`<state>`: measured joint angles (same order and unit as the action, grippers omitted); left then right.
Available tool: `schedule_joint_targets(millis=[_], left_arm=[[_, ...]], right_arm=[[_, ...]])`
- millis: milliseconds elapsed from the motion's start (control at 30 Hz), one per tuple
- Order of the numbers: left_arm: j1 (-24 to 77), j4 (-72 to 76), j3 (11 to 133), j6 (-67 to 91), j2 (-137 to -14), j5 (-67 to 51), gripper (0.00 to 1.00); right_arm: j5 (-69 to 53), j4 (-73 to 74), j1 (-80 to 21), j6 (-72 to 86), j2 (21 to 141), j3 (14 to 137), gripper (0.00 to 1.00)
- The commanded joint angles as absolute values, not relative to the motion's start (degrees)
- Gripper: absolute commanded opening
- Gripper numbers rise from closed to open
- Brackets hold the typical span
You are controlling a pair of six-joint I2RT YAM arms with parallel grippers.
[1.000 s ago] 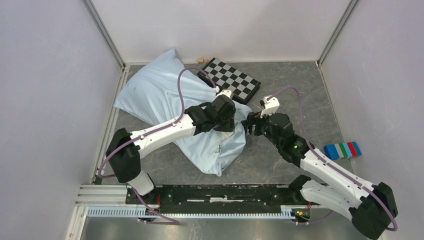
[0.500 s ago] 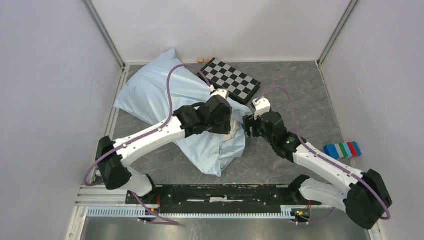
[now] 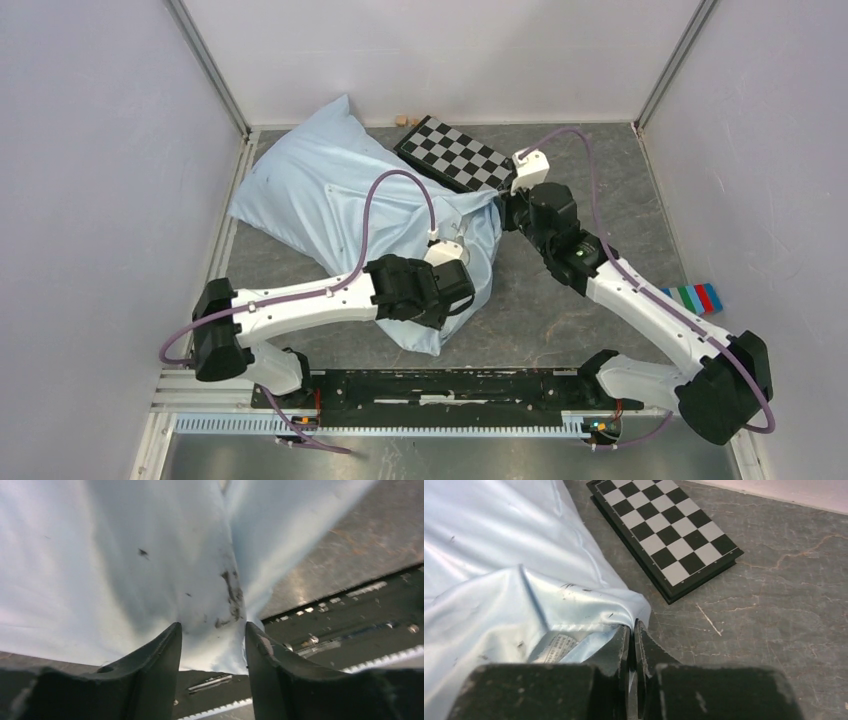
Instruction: Put the pillow into the pillowcase
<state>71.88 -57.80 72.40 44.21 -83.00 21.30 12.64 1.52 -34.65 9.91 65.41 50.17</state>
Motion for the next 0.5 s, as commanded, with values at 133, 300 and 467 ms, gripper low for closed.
schedule_joint_targets(millis=[133,300,467], left_arm=[[71.6,-63.4,73.3,48.9,-82.6,31.4,0.03],[71.6,-64.0,72.4,51.2,-77.9,31.9,0.02],[71.9,-64.7,72.5,53.6,-70.7,32.8,0.02]], right_arm=[[12.3,5.0,-27.2,10.6,67.6,55.6,0.02],[11.7,7.0,-22.8,11.0,69.8,53.9,0.02],[11.2,6.6,-19.7,11.5,69.3,50.7,0.04]])
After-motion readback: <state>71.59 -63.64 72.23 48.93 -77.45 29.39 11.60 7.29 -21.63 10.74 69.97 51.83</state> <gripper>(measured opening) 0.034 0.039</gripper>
